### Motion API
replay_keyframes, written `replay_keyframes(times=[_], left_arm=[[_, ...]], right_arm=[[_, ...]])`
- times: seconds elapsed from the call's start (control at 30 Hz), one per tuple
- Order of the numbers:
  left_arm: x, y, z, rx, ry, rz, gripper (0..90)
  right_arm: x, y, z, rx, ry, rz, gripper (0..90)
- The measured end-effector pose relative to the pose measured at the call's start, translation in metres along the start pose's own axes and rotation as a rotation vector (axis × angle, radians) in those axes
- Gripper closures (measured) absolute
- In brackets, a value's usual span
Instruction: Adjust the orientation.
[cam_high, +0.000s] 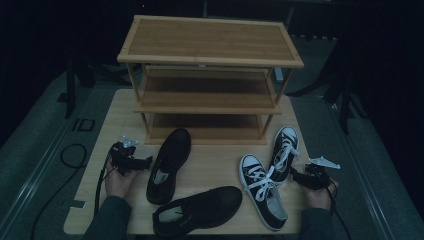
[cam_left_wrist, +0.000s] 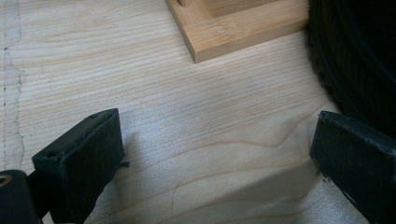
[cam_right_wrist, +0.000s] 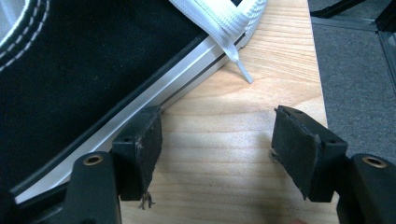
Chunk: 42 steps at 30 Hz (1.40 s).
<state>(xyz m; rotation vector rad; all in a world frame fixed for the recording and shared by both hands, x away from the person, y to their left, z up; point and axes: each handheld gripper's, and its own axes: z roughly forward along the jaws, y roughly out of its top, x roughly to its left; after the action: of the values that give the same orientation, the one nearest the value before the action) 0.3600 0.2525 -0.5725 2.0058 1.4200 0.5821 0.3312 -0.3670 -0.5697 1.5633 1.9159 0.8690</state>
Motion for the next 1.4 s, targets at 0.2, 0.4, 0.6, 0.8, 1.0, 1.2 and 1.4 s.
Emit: replay_keyframes(times=[0.2, 0.4, 0.6, 0.8, 1.0, 1.2, 1.4], left_arm=[[0.000, 0.000, 0.000, -0.001, 0.004, -0.004, 2.7], [0.000, 0.000, 0.000, -0.001, 0.004, -0.005, 2.8], [-0.001, 0.000, 0.000, -0.006, 0.018, -0.022, 4.0], [-0.001, 0.001, 0.000, -0.012, 0.025, -0.029, 6.9], [-0.002, 0.001, 0.001, -0.011, 0.032, -0.036, 6.9], [-0.002, 0.001, -0.001, -0.014, 0.031, -0.033, 9.1], [-0.002, 0.004, -0.010, 0.023, 0.036, -0.034, 35.9]], right_arm=[[0.000, 0.000, 0.000, 0.002, 0.002, 0.000, 32.9], [0.000, 0.000, 0.000, 0.001, 0.001, 0.002, 32.9], [0.000, 0.000, 0.000, 0.000, -0.001, 0.003, 32.8], [0.000, 0.000, 0.000, 0.000, -0.001, 0.003, 32.8], [0.000, 0.000, 0.000, 0.000, 0.000, 0.003, 32.8], [0.000, 0.000, 0.000, 0.000, 0.000, 0.002, 32.8], [0.000, 0.000, 0.000, 0.000, 0.000, 0.002, 32.8]])
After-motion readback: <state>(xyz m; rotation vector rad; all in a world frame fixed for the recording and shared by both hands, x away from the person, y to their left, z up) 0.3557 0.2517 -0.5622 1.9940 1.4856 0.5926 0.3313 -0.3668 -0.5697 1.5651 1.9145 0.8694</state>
